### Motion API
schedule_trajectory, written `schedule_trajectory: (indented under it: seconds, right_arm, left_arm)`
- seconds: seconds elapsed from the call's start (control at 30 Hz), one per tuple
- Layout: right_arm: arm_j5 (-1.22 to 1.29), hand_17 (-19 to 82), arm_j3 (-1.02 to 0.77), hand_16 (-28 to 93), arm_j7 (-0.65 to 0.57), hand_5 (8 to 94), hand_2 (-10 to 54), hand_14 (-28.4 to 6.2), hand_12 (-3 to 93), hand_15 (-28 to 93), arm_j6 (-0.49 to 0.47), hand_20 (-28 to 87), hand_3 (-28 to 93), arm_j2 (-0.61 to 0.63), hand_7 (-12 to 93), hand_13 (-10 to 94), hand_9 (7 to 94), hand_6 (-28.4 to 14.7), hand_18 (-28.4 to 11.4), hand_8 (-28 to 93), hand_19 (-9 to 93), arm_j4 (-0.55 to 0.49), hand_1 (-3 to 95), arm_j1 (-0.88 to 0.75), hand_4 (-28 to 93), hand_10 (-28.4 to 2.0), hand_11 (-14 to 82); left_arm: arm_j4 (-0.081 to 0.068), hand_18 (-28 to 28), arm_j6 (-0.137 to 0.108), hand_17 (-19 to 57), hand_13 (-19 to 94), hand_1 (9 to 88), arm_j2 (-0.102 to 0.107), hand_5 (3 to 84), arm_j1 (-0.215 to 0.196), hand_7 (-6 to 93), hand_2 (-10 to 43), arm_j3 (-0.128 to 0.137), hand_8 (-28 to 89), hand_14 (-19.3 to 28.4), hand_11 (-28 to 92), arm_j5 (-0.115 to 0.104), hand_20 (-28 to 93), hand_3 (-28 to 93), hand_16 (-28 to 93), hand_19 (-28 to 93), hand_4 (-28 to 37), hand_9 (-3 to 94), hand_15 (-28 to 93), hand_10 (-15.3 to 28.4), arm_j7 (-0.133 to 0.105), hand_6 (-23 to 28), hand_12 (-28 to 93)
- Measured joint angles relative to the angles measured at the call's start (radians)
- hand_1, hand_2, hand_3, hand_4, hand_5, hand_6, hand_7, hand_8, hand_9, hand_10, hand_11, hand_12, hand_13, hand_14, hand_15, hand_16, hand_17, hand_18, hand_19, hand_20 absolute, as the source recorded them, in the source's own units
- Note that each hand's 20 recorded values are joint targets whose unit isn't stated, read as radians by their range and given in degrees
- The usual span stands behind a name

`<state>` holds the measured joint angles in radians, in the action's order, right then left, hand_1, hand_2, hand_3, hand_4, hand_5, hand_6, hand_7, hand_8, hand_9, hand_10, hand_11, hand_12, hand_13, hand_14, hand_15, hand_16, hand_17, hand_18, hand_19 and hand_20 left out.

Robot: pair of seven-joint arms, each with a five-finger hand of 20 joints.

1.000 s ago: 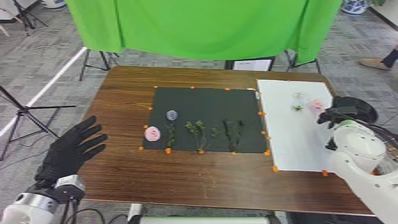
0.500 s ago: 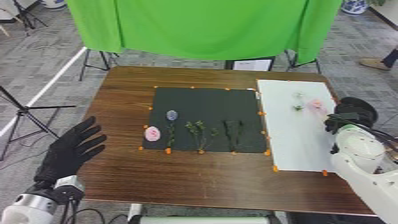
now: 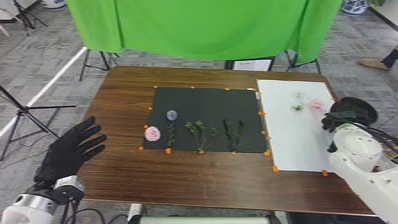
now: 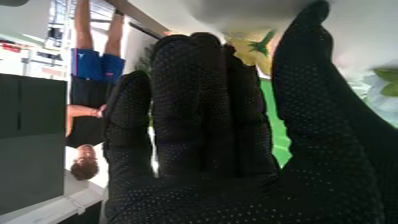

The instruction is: Arrange flowers

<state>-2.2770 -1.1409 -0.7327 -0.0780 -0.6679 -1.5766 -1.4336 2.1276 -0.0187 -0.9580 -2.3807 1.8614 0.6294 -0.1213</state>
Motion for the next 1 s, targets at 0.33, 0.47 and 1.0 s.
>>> schedule_trajectory:
  seconds: [0.33, 0.47, 1.0]
  right_arm:
    - [-0.017, 32, 0.030, 31, 0.000, 71.6, -7.2, -2.9, 32.1, 62, 0.070, 46, 82, -0.005, 43, 79, 88.9, 4.2, -19.0, 0, 80, 0.025, 46.1, 0.014, -28, -4.8, 15.7]
    - [-0.037, 32, 0.032, 32, 0.013, 73.5, -8.2, -3.1, 33.1, 63, 0.115, 46, 84, -0.005, 42, 79, 90.2, 4.0, -19.2, 0, 80, 0.026, 45.9, 0.006, -28, -5.1, 16.1]
    - [-0.112, 32, 0.129, 32, 0.151, 74.4, -9.1, -3.0, 34.5, 64, 0.236, 46, 85, 0.002, 41, 79, 90.5, 3.8, -18.9, 0, 80, -0.169, 45.5, 0.050, -28, -5.1, 15.8]
  left_arm:
    - [0.002, 20.4, -0.017, -9.6, 18, 25.1, 0.000, 28.4, 0.000, 19.6, -0.8, -0.009, -11, 16.4, 20, -0.001, 11, 71, -1, 40, -28.3, 24.2, 34, 11.9, -0.015, 4.6, 17]
    - [0.003, 20.4, -0.018, -9.6, 18, 25.2, -0.001, 28.3, -0.001, 19.6, -0.7, -0.008, -11, 16.4, 20, -0.001, 11, 71, -1, 40, -28.3, 24.2, 34, 11.9, -0.015, 4.5, 17]
    - [0.003, 20.4, -0.017, -9.6, 18, 25.3, -0.002, 28.3, 0.000, 19.4, -0.5, -0.009, -11, 16.6, 20, -0.001, 11, 71, -1, 40, -28.3, 24.2, 34, 12.0, -0.010, 4.5, 17]
